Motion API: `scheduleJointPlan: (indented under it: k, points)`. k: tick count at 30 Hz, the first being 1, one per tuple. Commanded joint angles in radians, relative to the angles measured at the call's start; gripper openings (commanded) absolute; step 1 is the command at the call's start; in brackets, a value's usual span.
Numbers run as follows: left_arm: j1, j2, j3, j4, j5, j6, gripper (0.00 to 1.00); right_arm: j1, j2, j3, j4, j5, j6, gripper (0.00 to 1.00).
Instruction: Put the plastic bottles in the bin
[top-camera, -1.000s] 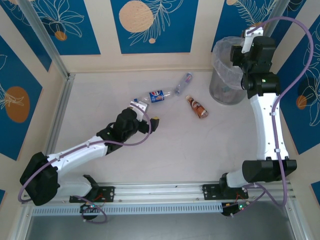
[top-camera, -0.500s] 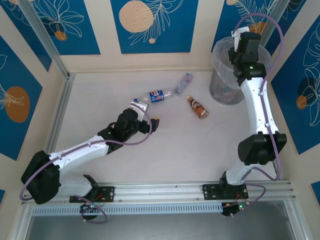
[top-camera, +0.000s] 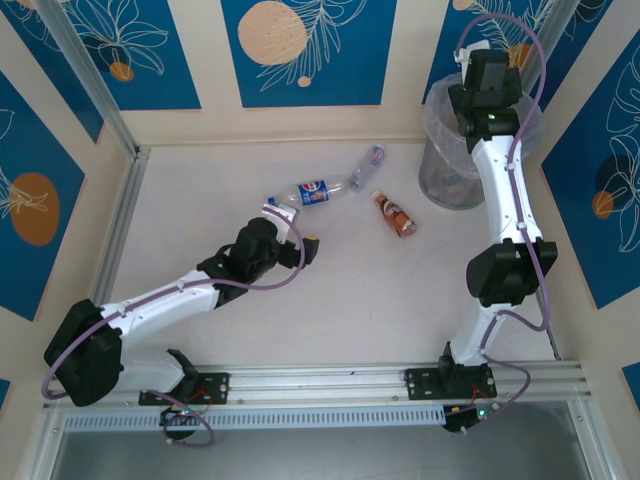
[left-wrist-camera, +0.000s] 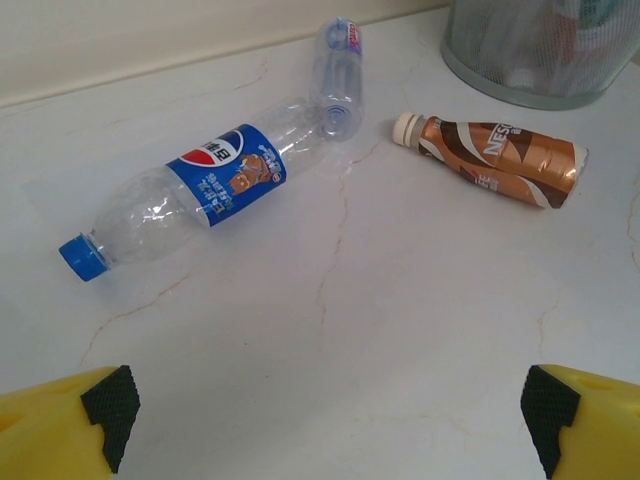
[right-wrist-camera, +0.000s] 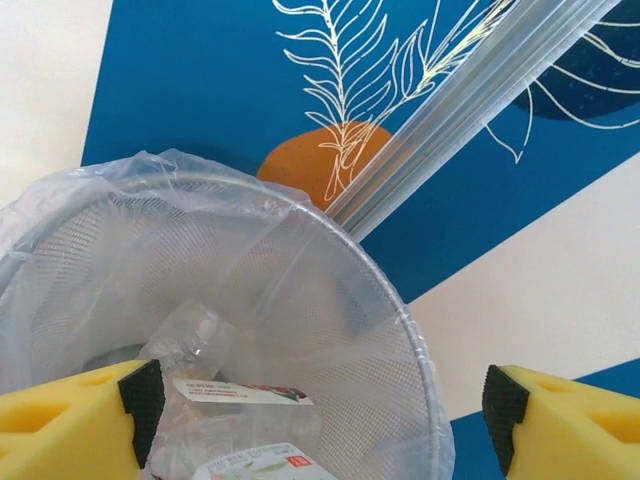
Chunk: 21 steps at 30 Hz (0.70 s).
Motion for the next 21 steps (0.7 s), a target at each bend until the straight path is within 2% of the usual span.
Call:
scheduleJointPlan:
  k: [1, 6, 7, 10, 15, 21]
  points:
    - [0.012, -0.017, 0.001, -0.010, -0.006, -0.020, 0.99, 0.005, -0.010, 0.034, -0.037, 0.008, 0.040, 0.88]
    - [0.012, -0.016, 0.004, -0.018, -0.014, -0.024, 0.99, 0.009, -0.033, 0.045, -0.113, -0.067, 0.129, 0.92]
    - [0.013, -0.014, 0.004, -0.018, -0.017, -0.026, 0.99, 0.010, -0.040, 0.045, -0.127, -0.080, 0.152, 1.00]
    - [0.012, -0.010, 0.006, -0.023, -0.022, -0.033, 0.99, 0.010, -0.082, 0.021, -0.166, -0.122, 0.251, 1.00]
    - [0.014, 0.003, 0.003, -0.018, -0.023, -0.037, 0.99, 0.006, -0.264, -0.208, -0.098, -0.215, 0.404, 1.00]
    - [0.016, 0.032, -0.003, 0.010, -0.022, -0.019, 0.99, -0.077, -0.415, -0.399, -0.110, -0.336, 0.579, 1.00]
